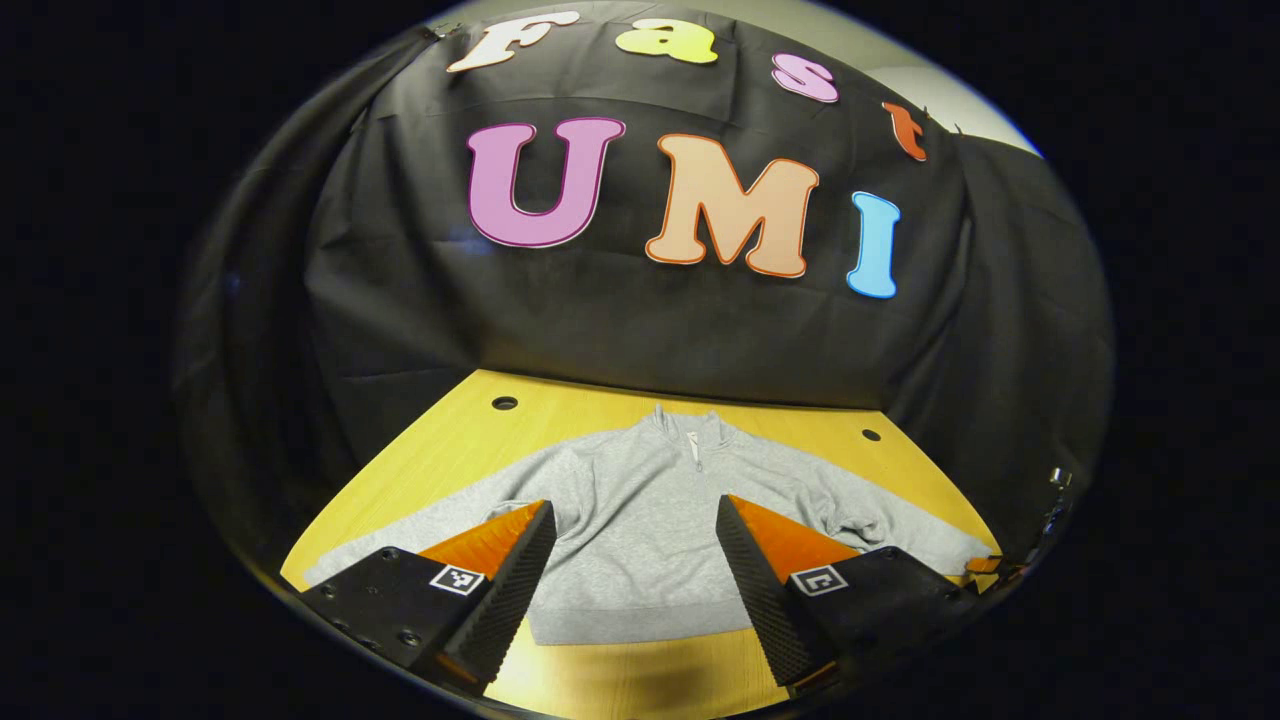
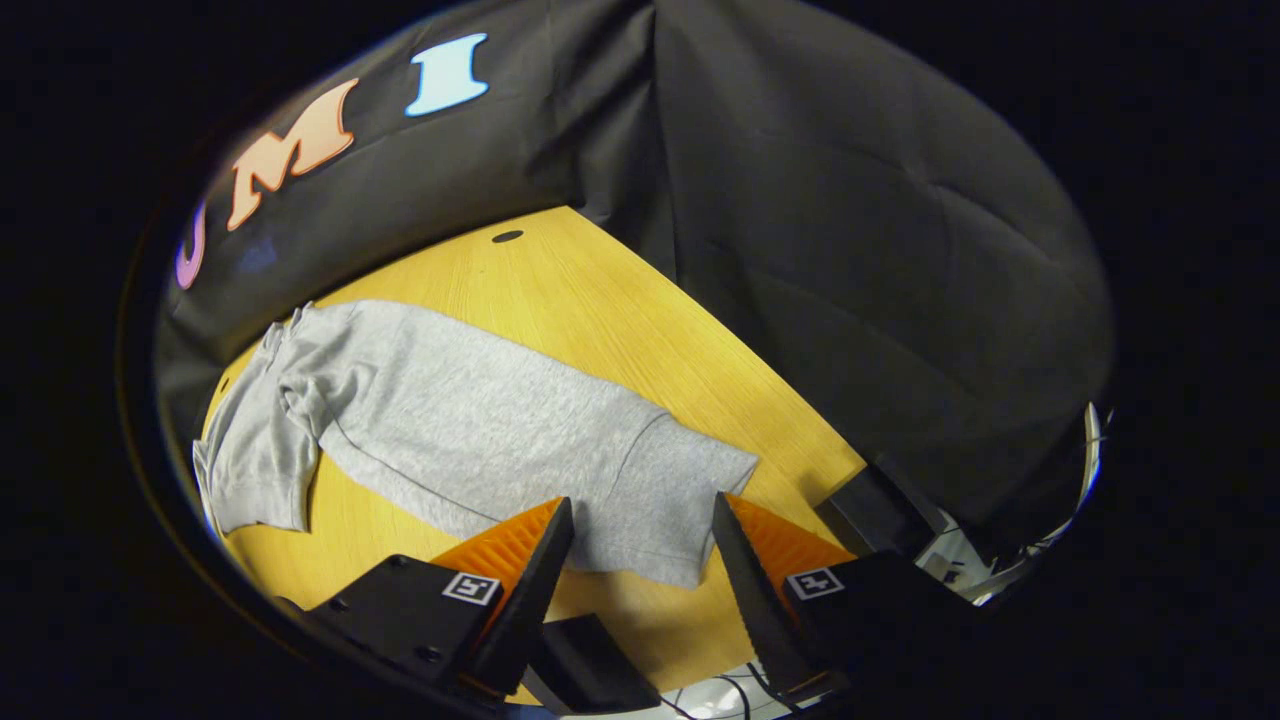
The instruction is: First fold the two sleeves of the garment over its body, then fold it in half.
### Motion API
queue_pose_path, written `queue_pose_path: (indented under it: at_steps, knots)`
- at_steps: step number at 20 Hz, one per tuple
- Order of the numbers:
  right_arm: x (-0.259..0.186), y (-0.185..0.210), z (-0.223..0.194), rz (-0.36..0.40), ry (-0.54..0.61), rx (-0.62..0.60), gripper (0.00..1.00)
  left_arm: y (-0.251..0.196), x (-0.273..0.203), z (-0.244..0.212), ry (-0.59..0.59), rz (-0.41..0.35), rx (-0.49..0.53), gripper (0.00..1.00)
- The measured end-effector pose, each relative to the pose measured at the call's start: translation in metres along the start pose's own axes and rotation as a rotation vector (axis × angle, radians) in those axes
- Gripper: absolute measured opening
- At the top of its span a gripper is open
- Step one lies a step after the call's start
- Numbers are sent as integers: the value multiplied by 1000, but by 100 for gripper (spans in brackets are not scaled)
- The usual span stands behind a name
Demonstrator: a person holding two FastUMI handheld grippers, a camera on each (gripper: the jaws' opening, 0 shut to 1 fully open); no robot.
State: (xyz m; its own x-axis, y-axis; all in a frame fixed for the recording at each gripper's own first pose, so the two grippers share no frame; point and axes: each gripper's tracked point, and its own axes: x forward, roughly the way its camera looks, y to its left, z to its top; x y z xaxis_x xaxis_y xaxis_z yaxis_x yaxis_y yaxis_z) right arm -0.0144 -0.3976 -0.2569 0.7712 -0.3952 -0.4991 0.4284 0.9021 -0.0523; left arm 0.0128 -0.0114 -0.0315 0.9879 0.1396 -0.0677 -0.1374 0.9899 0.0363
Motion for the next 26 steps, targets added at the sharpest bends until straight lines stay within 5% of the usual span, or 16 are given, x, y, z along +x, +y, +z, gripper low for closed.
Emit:
queue_pose_path:
  at_steps: [2, 4, 5, 7, 8, 13, 17, 26]
  knots:
    - [0, 2, 1, 10, 6, -8, 84, -1, -1, -2, 0, 11, -6, 94]
    - [1, 4, 1, 17, 12, -9, 63, 1, -4, -6, 1, 18, -14, 94]
    - [0, 6, 1, 22, 19, -5, 62, 1, -4, -8, 5, 21, -19, 94]
    - [1, 10, 1, 17, 34, 2, 27, 2, -6, -11, 11, 25, -24, 94]
    - [2, 11, 1, 13, 40, -6, 19, 3, -5, -11, 8, 27, -27, 94]
    - [-5, 21, 2, -33, 50, -22, 7, 17, -8, -14, 7, 24, -35, 94]
    - [-24, 38, 21, -43, 2, -3, 7, 27, -5, -10, 8, -8, -33, 94]
    - [-84, 153, 86, 96, -132, -30, 7, 73, -10, -6, 4, -52, -23, 94]
